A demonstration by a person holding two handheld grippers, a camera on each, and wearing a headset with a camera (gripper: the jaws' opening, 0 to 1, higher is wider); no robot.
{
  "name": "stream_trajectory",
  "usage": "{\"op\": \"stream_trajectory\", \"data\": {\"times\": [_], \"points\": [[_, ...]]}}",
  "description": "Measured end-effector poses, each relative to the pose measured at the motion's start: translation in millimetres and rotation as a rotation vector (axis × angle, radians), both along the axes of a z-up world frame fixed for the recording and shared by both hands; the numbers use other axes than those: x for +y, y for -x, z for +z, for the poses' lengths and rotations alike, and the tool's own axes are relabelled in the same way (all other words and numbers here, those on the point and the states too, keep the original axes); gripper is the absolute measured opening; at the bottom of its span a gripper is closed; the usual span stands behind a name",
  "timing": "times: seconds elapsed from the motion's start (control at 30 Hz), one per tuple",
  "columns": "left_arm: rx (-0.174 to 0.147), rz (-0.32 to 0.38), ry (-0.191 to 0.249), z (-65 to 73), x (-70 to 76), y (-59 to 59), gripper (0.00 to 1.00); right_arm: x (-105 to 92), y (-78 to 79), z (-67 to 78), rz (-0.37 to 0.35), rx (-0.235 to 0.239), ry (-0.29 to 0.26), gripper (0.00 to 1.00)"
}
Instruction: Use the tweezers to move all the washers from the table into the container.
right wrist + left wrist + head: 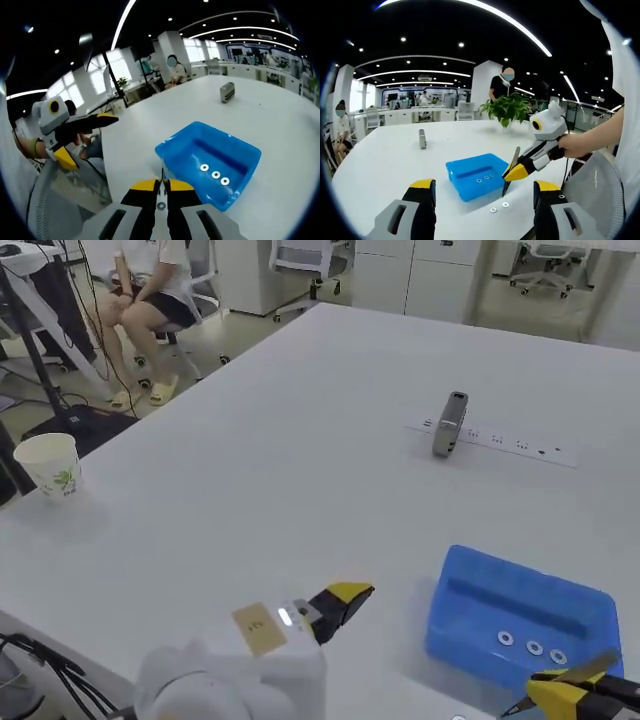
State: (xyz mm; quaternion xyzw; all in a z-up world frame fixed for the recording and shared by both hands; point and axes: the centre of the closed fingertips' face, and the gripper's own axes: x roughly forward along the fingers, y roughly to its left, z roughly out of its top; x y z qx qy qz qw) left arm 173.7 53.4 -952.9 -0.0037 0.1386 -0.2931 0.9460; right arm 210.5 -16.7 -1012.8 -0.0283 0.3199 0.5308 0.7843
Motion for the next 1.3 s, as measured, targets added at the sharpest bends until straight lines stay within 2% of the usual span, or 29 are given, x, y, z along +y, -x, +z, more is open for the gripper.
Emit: {"op": "stream_trajectory", "data": {"times": [0.17,0.33,0.77,1.0,1.3], "points": [[0.002,0.002,-0.005,-0.6,0.4,-0.1,0.81,-2.8,4.5,-10.5,0.000,0.024,0.017,0.03],[0.002,0.005,-0.006,-0.8,1.1,-0.4,0.81,-3.2,9.0,-14.7,0.006,0.038,0.025,0.03],[0.004,0.005,-0.010,-1.5,1.1,-0.5,0.80,1.0,18.7,-18.4,0.035,0.042,0.050,0.03],[0.004,0.008,-0.013,-1.8,1.7,-0.6,0.80,3.5,23.3,-18.0,0.068,0.000,0.080,0.03],[0.004,0.008,-0.014,-2.0,2.0,-0.7,0.80,7.9,27.3,-18.8,0.149,-0.107,0.140,0.03]]}}
